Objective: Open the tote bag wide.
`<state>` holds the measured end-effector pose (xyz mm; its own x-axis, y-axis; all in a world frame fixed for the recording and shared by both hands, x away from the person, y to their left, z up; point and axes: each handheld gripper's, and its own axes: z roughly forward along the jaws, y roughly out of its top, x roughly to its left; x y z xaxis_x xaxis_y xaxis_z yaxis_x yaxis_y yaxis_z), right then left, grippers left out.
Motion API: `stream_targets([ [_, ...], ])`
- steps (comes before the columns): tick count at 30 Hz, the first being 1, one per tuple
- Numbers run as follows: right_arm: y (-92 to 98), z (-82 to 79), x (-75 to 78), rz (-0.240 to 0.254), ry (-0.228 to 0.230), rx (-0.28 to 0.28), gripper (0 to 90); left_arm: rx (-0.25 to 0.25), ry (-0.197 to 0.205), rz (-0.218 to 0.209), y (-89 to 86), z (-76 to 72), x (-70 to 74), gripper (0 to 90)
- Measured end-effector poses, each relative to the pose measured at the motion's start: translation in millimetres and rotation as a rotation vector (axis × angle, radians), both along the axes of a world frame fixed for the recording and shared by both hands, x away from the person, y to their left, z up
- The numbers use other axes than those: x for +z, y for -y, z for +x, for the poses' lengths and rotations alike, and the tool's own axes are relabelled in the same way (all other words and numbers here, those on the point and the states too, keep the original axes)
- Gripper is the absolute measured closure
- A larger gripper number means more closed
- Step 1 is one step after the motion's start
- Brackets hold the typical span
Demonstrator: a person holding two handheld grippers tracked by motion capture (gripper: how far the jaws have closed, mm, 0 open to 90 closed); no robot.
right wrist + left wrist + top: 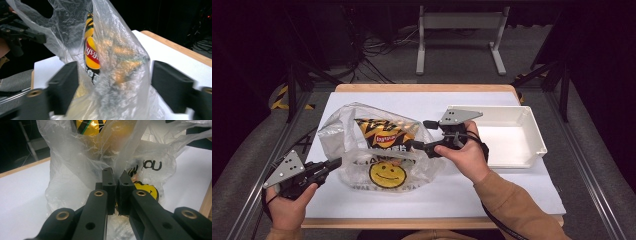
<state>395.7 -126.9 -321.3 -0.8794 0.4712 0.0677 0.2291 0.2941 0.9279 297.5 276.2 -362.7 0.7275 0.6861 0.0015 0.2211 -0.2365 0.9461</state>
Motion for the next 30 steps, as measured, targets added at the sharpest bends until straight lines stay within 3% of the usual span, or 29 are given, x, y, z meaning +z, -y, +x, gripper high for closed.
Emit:
stream_targets([
  [5, 6.2, 0.7, 1.9, -0.008, 0.014, -0.003, 48.6, 0.003, 0.005, -0.002, -0.3, -0.2, 0.5, 86.8],
  [9, 10.9, 2.6, 4.0, 0.011, 0.008, -0.015, 59.0, 0.004, 0.002, 0.000, 0.9, 0.1, 0.3, 86.7],
  [14, 16.2, 4.8, 5.9, 0.038, 0.006, -0.032, 66.0, 0.007, 0.009, -0.002, 1.3, 0.2, 1.4, 86.7],
  [23, 24.6, 9.8, 13.3, 0.061, 0.045, -0.081, 79.7, 0.024, 0.019, -0.006, 1.6, 6.1, 5.6, 86.8],
  [25, 24.5, 12.5, 14.4, 0.059, 0.045, -0.085, 88.9, 0.028, 0.017, -0.008, 1.3, 8.0, 5.8, 87.0],
  [30, 21.0, 13.0, 18.1, 0.032, 0.080, -0.098, 90.0, 0.036, 0.018, -0.010, 0.2, 9.5, 5.0, 87.2],
])
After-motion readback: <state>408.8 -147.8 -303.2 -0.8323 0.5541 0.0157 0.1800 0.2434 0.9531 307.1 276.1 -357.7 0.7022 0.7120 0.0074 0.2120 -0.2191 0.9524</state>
